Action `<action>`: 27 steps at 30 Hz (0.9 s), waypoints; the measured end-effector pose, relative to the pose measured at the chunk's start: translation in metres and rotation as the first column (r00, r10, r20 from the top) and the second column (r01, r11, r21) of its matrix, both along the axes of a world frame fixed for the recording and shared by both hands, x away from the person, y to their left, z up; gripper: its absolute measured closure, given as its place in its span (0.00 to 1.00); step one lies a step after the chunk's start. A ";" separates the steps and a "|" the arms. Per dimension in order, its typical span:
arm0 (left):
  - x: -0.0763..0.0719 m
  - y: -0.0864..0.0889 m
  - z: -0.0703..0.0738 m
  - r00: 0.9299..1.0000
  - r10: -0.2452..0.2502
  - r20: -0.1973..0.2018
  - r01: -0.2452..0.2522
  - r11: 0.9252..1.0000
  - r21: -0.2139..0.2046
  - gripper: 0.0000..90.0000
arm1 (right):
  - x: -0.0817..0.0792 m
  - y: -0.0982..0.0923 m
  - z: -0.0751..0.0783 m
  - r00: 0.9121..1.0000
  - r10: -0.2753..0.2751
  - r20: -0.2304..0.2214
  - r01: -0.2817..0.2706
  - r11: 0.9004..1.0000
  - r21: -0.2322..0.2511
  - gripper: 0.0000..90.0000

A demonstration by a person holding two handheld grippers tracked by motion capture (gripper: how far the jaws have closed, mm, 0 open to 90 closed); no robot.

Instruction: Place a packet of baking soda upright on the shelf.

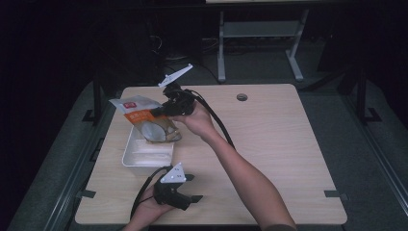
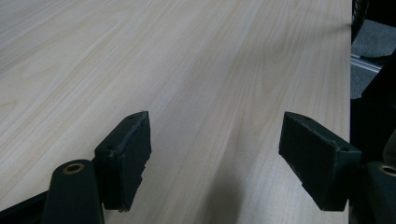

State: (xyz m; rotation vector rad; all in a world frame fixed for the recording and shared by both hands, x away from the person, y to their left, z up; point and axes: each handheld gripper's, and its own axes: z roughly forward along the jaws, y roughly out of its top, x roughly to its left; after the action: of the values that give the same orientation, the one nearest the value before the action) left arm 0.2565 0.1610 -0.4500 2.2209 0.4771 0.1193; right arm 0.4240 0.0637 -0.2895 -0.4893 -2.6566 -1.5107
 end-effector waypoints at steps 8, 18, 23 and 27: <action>-0.001 0.000 -0.001 1.000 -0.006 0.008 0.006 1.000 0.001 0.28 | 0.003 0.022 -0.013 1.000 0.014 -0.004 -0.014 1.000 0.003 0.99; -0.001 0.001 0.000 1.000 -0.009 0.014 0.009 1.000 0.007 0.28 | 0.006 0.037 -0.031 1.000 0.021 -0.019 -0.021 1.000 0.024 0.99; -0.001 0.001 0.001 1.000 -0.012 0.026 0.011 1.000 0.015 0.28 | 0.006 0.039 -0.046 0.999 0.024 -0.042 -0.023 0.999 0.040 0.99; -0.002 0.001 0.001 1.000 -0.008 0.025 0.008 1.000 0.016 0.28 | 0.006 0.040 -0.058 0.998 0.026 -0.059 -0.024 0.999 0.039 0.99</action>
State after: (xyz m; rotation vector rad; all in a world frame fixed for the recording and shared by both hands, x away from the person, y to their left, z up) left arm 0.2550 0.1622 -0.4491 2.2342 0.4555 0.1467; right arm 0.4300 0.1033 -0.3478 -0.4889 -2.5743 -1.5122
